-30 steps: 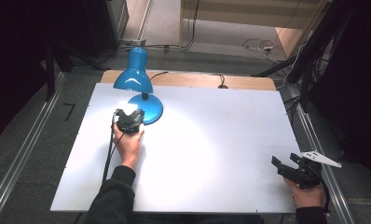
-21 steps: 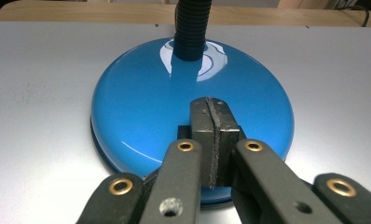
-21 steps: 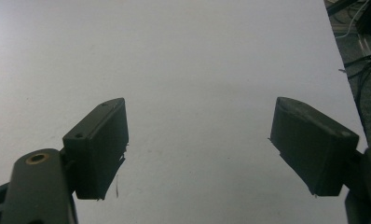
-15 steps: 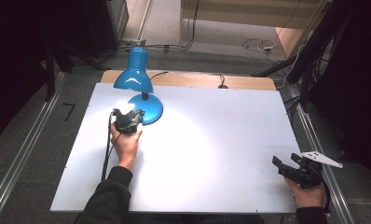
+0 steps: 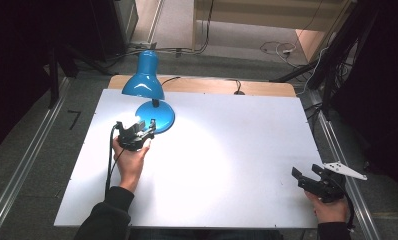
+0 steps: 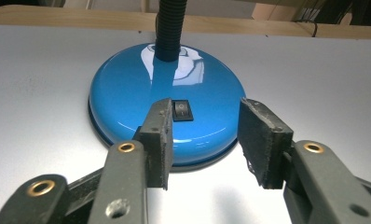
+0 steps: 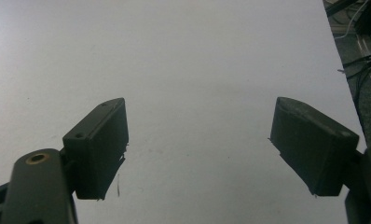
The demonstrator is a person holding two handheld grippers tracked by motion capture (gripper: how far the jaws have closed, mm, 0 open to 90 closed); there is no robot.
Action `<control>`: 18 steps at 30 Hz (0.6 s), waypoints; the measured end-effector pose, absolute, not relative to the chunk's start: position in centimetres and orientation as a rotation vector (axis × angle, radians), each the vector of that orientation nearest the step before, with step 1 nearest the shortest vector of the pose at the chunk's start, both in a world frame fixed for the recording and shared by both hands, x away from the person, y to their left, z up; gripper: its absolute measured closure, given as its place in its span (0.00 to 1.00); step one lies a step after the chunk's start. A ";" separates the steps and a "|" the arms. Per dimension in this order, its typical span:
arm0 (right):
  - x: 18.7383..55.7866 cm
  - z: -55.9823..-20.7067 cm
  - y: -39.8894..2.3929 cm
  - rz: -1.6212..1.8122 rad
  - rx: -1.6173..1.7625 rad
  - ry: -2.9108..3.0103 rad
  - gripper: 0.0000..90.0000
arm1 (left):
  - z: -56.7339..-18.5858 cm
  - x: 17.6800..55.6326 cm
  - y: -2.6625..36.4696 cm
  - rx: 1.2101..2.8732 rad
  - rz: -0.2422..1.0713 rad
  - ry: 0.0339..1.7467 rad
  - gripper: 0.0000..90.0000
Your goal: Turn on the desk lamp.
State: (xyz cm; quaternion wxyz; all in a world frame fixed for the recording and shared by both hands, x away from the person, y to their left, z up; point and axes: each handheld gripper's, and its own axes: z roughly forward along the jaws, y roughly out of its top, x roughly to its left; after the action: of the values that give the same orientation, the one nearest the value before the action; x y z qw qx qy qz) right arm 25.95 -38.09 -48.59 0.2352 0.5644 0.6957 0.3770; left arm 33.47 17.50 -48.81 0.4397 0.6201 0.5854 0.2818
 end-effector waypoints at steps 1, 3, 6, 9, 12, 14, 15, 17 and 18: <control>25.9 -48.6 -38.1 1.036 1.547 1.909 0.19 | -48.8 33.3 17.6 1.541 0.709 1.460 0.56; 25.9 -48.6 -38.1 1.035 1.555 1.908 0.19 | -48.8 33.0 17.8 1.537 0.716 1.468 0.53; 25.9 -48.6 -38.3 1.041 1.553 1.908 0.19 | -48.8 32.2 18.0 1.542 0.734 1.477 0.45; 25.9 -48.6 -38.3 1.046 1.555 1.906 0.19 | -48.6 31.3 18.1 1.544 0.740 1.470 0.39; 25.9 -48.7 -38.4 1.043 1.559 1.905 0.19 | -48.3 30.2 18.4 1.537 0.735 1.463 0.37; 25.9 -48.7 -38.3 1.040 1.551 1.909 0.19 | -48.3 29.5 18.6 1.541 0.729 1.462 0.34; 25.9 -48.6 -38.3 1.039 1.552 1.910 0.19 | -48.2 29.2 18.7 1.544 0.728 1.462 0.34; 25.9 -48.6 -38.2 1.037 1.551 1.910 0.19 | -48.3 28.4 18.9 1.542 0.721 1.466 0.33; 25.8 -48.6 -38.2 1.036 1.552 1.910 0.19 | -48.3 27.9 19.0 1.544 0.724 1.469 0.32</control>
State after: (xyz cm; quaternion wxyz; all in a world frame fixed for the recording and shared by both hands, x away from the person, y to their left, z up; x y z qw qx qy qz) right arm 25.85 -38.20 -48.63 0.2334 0.5653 0.6955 0.3771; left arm 27.94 19.04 -48.26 0.4310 0.6189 0.5890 0.2902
